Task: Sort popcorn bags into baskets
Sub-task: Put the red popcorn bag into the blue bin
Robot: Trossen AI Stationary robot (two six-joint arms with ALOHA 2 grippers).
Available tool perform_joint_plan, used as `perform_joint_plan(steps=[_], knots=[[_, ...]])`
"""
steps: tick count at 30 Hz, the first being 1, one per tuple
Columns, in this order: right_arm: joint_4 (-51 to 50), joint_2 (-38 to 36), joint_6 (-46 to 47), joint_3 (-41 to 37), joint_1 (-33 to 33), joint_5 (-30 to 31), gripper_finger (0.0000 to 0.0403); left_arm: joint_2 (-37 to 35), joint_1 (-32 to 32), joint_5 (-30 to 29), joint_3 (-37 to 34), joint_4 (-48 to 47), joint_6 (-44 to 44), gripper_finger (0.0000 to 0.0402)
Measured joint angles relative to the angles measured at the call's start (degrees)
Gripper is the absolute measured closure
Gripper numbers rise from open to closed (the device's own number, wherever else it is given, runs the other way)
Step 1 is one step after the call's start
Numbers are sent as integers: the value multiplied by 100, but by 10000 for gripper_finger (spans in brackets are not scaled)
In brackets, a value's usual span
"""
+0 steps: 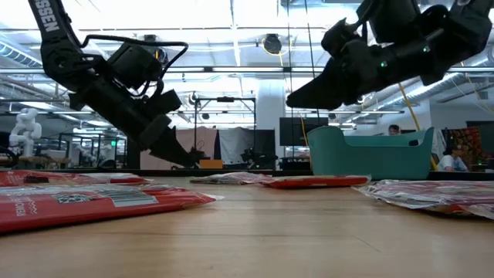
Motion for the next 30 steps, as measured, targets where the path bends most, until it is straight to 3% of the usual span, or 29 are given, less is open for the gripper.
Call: perform_joint_plan(steps=[7,18,22,28,30], knots=[[523,602,0,0,-2,-20,250,622,-11,2,9,364,-59,153],[616,702,5,-2,-2,-22,250,1349,-74,128,350,849,-102,165],[673,700,52,-2,-2,-10,250,1560,-75,172,482,862,-27,223],[653,702,388,2,73,415,250,1512,-76,74,482,1213,158,378],[649,702,422,59,168,614,250,1433,-65,15,466,1349,179,390]])
